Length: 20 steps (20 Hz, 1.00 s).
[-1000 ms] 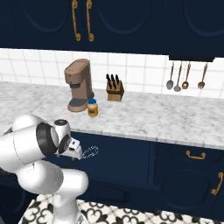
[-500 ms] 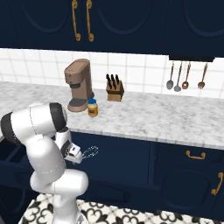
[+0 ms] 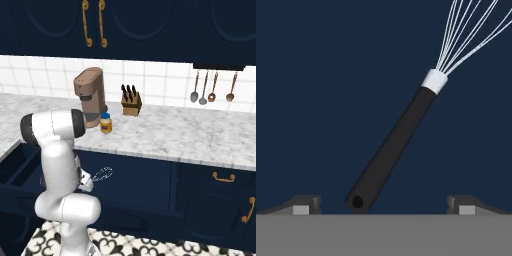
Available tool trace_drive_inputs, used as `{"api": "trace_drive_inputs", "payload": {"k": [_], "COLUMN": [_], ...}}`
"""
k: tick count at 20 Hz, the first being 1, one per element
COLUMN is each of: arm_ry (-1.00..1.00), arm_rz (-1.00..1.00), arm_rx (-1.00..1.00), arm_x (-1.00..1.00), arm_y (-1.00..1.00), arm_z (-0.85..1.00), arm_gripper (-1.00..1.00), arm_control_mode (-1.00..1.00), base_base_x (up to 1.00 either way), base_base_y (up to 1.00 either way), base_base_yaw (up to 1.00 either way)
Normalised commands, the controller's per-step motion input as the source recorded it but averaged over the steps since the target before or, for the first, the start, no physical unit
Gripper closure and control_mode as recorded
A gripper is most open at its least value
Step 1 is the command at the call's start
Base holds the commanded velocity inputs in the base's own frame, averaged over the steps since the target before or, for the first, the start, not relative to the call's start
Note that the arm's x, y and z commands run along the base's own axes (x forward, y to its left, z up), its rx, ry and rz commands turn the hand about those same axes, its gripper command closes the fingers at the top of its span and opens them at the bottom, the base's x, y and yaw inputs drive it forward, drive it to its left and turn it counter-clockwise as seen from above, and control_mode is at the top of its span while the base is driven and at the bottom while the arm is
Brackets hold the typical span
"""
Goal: Pick the whisk from the drawer and place it on the counter.
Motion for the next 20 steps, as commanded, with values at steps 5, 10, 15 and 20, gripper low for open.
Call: {"api": "trace_drive_inputs", "payload": {"k": [5,10,15,20], "arm_ry": [0.00,0.04,0.03,0.05], "arm_rz": [-0.04,-0.05,-0.03,0.00], "arm_rx": [0.00,-0.03,-0.11,-0.01], "arm_x": [0.55,0.74,0.32,-0.69], "arm_y": [0.22,0.51,0.35,0.00], "arm_z": [-0.10,-0.18,-0.57,-0.11], "arm_gripper": [-1.00,1.00,1.00,1.00], "arm_control_mode": [-1.00,-1.00,-1.00,-1.00], "base_base_x": [0.00,0.00,0.00,0.00], "base_base_y": [0.00,0.00,0.00,0.00], "base_base_yaw": [0.00,0.00,0.00,0.00]}}
